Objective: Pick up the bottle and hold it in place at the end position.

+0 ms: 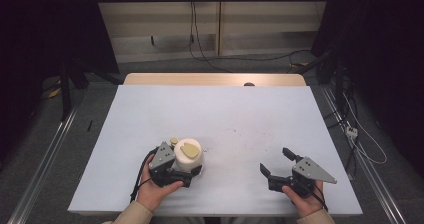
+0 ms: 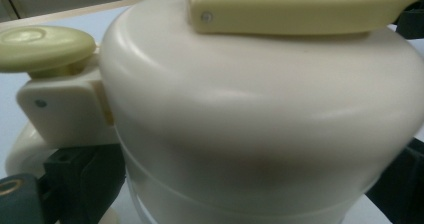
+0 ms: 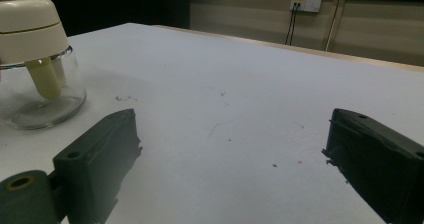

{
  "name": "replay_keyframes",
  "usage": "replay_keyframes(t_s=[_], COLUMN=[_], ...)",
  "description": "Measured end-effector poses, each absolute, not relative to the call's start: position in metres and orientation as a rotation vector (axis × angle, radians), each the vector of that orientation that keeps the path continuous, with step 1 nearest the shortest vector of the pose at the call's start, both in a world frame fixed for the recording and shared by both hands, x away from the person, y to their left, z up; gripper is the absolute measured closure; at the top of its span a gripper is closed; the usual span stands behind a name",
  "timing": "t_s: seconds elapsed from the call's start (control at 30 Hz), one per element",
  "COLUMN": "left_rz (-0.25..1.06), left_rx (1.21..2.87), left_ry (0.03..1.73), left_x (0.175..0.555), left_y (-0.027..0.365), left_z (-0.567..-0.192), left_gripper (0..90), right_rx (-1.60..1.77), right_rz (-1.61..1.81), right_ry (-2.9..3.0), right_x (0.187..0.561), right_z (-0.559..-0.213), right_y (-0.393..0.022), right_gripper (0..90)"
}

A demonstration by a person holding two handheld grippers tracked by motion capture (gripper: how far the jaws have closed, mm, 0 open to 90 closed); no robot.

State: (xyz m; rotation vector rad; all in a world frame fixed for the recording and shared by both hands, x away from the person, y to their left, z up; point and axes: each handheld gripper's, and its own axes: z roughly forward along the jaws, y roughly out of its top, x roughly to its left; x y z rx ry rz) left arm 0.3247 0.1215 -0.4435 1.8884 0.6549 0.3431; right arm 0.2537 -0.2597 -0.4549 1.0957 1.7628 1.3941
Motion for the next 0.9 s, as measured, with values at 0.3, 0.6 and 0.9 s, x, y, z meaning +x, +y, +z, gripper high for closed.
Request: replay_keyframes(t_s=[0.3, 0.6, 0.9], left_rz=[0.356, 0.377, 0.390], left_rx=[1.865, 1.868, 1.856], left_ry=[0.680, 0.674, 0.673], left_x=[0.3254, 0.3255, 0.3235], left_y=[0.1163, 0.1148, 0.1143], left_z=[-0.4459, -0.4470, -0.4478], left_gripper=[3.8, 4.4, 4.9], right_rx=[1.092, 1.094, 1.095], right_rz=[1.402, 1.404, 1.403], right_ry=[1.763, 1.764, 1.760], right_x=[0.2539, 0.2543, 0.2544], right_z=[-0.4546, -0.4548, -0.4544], right_y=[-0.2585, -0.2594, -0.2597], right_gripper=[6.0, 6.0, 6.1])
